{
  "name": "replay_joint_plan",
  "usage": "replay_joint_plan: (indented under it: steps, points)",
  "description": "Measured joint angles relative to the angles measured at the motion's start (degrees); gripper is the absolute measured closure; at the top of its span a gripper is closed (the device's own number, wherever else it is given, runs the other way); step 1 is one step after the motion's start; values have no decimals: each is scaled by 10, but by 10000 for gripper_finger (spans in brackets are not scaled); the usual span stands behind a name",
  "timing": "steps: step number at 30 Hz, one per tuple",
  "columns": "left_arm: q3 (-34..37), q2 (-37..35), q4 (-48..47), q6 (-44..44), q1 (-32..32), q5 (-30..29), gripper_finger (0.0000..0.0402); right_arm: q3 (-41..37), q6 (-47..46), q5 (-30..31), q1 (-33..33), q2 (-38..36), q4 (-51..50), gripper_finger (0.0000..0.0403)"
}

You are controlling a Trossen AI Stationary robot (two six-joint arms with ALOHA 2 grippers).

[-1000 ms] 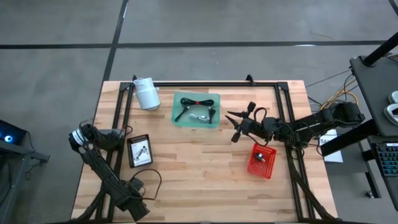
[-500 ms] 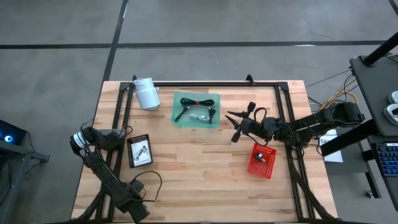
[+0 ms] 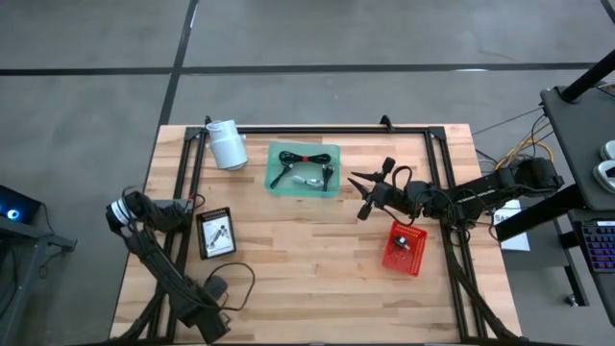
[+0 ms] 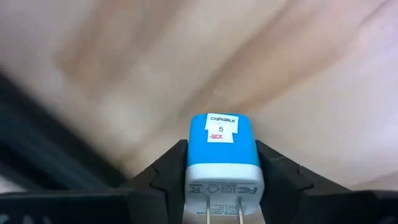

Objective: Pick and place items into bin
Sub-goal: Put the blue charger adapter into the red bin

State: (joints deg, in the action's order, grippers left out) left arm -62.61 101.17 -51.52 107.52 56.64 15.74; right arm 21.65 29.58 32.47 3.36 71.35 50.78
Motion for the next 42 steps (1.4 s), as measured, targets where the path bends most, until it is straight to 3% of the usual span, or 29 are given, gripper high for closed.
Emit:
replay_joint_plan:
  steps: [6,9,13,18,20,24,28,34,42]
  points:
    - [1,-61,-5,-50,-4,-305,272,0,1,-5,-1,0,0,335]
    - [3,-94,-4,-116,-4,-469,272,0,21,-52,-1,0,1,335]
    - [8,-124,0,-226,-10,-647,272,0,59,-197,0,0,0,335]
    - [9,-132,11,-373,-24,-777,272,5,159,-416,1,0,0,335]
    - [9,-132,28,-429,-31,-803,272,8,211,-461,5,0,1,333]
    - [10,-132,72,-512,-51,-811,272,17,285,-470,21,16,5,315]
    - [11,-132,129,-572,-78,-811,272,43,331,-445,41,56,8,281]
    - [7,-132,173,-569,-129,-822,272,103,430,-357,70,144,7,224]
    - [7,-132,245,-633,-161,-796,272,191,451,-350,94,236,8,198]
